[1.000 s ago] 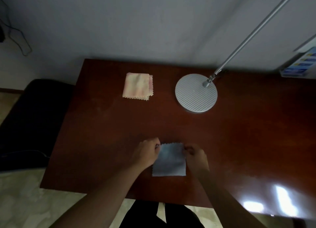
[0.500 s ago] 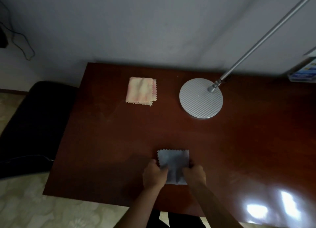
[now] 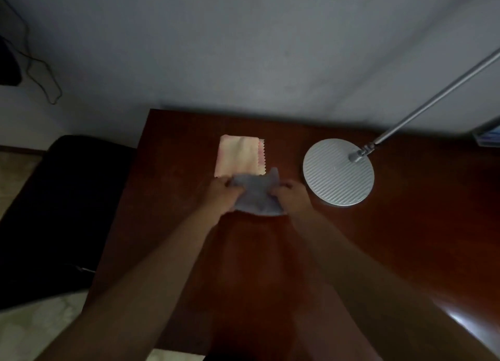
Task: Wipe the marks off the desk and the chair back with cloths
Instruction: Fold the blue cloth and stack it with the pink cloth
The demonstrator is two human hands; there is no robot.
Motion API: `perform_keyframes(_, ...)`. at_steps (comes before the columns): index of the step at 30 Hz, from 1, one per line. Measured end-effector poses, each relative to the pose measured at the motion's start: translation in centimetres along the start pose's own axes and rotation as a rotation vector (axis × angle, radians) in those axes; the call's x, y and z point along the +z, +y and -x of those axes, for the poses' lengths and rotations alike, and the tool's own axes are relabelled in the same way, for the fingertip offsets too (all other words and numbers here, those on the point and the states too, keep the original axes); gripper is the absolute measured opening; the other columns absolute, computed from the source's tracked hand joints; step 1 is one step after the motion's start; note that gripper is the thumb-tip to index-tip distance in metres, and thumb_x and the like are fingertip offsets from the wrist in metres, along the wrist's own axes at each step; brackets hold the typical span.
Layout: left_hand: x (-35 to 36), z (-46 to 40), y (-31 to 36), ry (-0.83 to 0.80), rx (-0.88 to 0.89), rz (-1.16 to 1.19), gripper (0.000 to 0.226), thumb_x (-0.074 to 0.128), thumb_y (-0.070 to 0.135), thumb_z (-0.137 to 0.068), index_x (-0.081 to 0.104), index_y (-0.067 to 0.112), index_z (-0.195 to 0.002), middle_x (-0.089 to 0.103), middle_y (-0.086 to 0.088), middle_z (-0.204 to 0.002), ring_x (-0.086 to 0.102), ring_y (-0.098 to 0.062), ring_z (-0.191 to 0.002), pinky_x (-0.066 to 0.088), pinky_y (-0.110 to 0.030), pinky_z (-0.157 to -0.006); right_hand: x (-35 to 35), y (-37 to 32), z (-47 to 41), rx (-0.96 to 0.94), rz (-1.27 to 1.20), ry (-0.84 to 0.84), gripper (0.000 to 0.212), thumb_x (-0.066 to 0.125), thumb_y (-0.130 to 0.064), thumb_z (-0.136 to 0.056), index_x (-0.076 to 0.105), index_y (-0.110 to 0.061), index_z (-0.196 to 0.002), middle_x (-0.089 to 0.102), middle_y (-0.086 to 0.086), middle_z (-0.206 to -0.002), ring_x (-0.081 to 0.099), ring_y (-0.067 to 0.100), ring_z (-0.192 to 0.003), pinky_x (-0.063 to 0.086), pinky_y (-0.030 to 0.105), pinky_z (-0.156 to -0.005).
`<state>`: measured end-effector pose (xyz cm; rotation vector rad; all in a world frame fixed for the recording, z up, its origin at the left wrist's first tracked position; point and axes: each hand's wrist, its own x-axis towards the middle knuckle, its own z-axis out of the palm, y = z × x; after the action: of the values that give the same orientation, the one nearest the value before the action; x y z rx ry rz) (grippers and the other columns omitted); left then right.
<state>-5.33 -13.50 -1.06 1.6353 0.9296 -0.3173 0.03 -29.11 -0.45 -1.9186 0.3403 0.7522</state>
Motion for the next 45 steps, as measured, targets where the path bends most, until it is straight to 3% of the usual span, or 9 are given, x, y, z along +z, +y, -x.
perform_keyframes(5,-2.7,-5.2,5.5,0.090,0.176,0.058,0.029,0.066,0.020,-0.094,0.055,0.016,-0.120,0.062,-0.002,-0.103,0.062,-0.013,-0.077,0.053,-0.024,-0.052,1.0,-7.1,-5.3,-0.139,0.033,0.110,0.012,0.069,-0.019,-0.085,0.059,-0.018,-0.093,0.061,0.000,-0.083,0.058,0.018,-0.073,0.046,0.029,-0.058)
perform_keyframes(8,-3.4,-8.0,3.7,0.102,0.121,-0.117,0.024,0.065,0.022,-0.094,0.055,0.017,-0.114,0.065,-0.006,-0.108,0.068,-0.023,-0.087,0.061,-0.039,-0.077,2.1,-6.3,-8.0,-0.034,0.142,0.044,0.027,0.063,-0.021,-0.089,0.060,-0.013,-0.114,0.065,0.013,-0.092,0.059,0.022,-0.065,0.043,0.028,-0.048)
perform_keyframes(13,-3.5,-10.0,0.1,0.124,0.066,-0.305,0.029,0.068,0.022,-0.090,0.056,0.020,-0.117,0.066,-0.001,-0.103,0.069,-0.023,-0.089,0.059,-0.039,-0.081,3.1,-3.4,-10.2,0.045,0.322,-0.011,0.042,0.054,-0.017,-0.093,0.051,-0.013,-0.134,0.063,0.016,-0.115,0.064,0.032,-0.099,0.056,0.045,-0.086)
perform_keyframes(16,-3.8,-10.6,0.4,0.244,0.120,-0.382,0.041,0.066,0.034,-0.091,0.051,0.019,-0.126,0.060,-0.004,-0.118,0.063,-0.025,-0.101,0.053,-0.036,-0.080,4.3,-2.5,-10.5,0.001,0.327,0.038,0.038,0.056,-0.019,-0.088,0.058,-0.013,-0.125,0.065,0.014,-0.109,0.065,0.034,-0.099,0.055,0.049,-0.089)
perform_keyframes(19,-3.3,-10.2,0.7,0.090,0.017,-0.176,0.050,0.069,0.038,-0.091,0.051,0.012,-0.129,0.059,-0.003,-0.120,0.062,-0.024,-0.103,0.055,-0.038,-0.088,4.9,-1.6,-10.7,0.008,0.255,0.034,0.027,0.057,-0.016,-0.086,0.061,-0.011,-0.113,0.066,0.014,-0.100,0.067,0.032,-0.089,0.058,0.045,-0.079)
perform_keyframes(24,-3.0,-7.2,-0.9,-0.124,-0.133,-0.061,0.013,0.067,0.020,-0.087,0.062,0.013,-0.097,0.066,-0.008,-0.106,0.065,-0.024,-0.101,0.056,-0.040,-0.094,4.8,2.6,-7.0,0.060,0.165,-0.060,0.017,0.063,-0.005,-0.087,0.055,-0.010,-0.072,0.057,0.015,-0.067,0.055,0.024,-0.057,0.046,0.032,-0.054)
perform_keyframes(31,-2.8,0.2,-4.8,-0.302,-0.207,0.235,0.029,0.069,0.012,-0.085,0.066,0.011,-0.113,0.073,-0.009,-0.107,0.070,-0.022,-0.095,0.059,-0.034,-0.073,2.9,8.5,0.5,0.106,0.071,-0.164,0.015,0.059,0.001,-0.089,0.058,-0.009,-0.078,0.056,0.010,-0.056,0.053,0.015,-0.045,0.042,0.025,-0.046)
perform_keyframes(40,-2.4,15.4,-17.6,-0.088,-0.213,0.539,0.021,0.062,0.011,-0.096,0.061,0.016,-0.116,0.069,-0.008,-0.114,0.067,-0.025,-0.103,0.057,-0.037,-0.074,3.1,19.5,15.2,0.209,-0.096,-0.181,0.016,0.053,-0.015,-0.096,0.065,-0.005,-0.094,0.067,0.012,-0.074,0.063,0.023,-0.061,0.050,0.030,-0.061)
perform_keyframes(45,-4.8,23.9,-23.0,0.056,-0.171,0.605,0.016,0.059,0.010,-0.097,0.062,0.021,-0.109,0.068,-0.007,-0.113,0.066,-0.022,-0.099,0.055,-0.037,-0.072,5.8,26.0,22.1,0.298,-0.177,-0.134,0.015,0.052,-0.005,-0.092,0.064,0.000,-0.084,0.063,0.014,-0.068,0.054,0.021,-0.053,0.042,0.023,-0.051)
